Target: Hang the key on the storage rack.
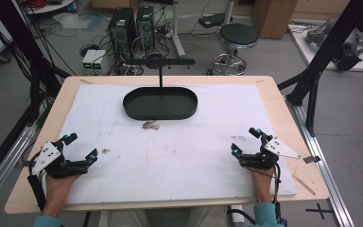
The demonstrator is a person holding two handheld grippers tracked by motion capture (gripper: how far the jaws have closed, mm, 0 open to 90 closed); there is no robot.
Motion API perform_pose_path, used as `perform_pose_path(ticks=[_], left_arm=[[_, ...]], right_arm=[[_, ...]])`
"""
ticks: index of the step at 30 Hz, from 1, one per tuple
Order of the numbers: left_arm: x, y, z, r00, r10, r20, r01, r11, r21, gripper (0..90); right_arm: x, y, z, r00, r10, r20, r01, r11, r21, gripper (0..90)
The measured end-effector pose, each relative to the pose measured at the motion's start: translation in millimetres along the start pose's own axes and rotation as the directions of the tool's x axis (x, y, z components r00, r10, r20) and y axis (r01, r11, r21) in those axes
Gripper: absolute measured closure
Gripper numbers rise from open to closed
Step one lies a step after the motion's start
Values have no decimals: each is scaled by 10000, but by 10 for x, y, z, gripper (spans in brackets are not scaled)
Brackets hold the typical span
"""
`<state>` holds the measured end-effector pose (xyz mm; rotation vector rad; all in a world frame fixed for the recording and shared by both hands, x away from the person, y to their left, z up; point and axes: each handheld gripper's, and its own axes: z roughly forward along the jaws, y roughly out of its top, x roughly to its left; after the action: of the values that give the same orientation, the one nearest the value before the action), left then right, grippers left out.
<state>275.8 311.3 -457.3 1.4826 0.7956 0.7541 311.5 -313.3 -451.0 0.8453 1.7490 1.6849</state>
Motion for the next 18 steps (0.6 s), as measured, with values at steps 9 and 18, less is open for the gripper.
perform_pose_path(ticks=[9, 18], left_arm=[[-9, 2, 6, 10000, 82, -23, -82, 10000, 56, 17], [-10, 3, 6, 9999, 35, -103, -35, 10000, 52, 17]], right_arm=[[2, 1, -1, 10000, -22, 8, 22, 10000, 14, 12], [4, 1, -2, 10000, 17, 31, -17, 10000, 24, 13]])
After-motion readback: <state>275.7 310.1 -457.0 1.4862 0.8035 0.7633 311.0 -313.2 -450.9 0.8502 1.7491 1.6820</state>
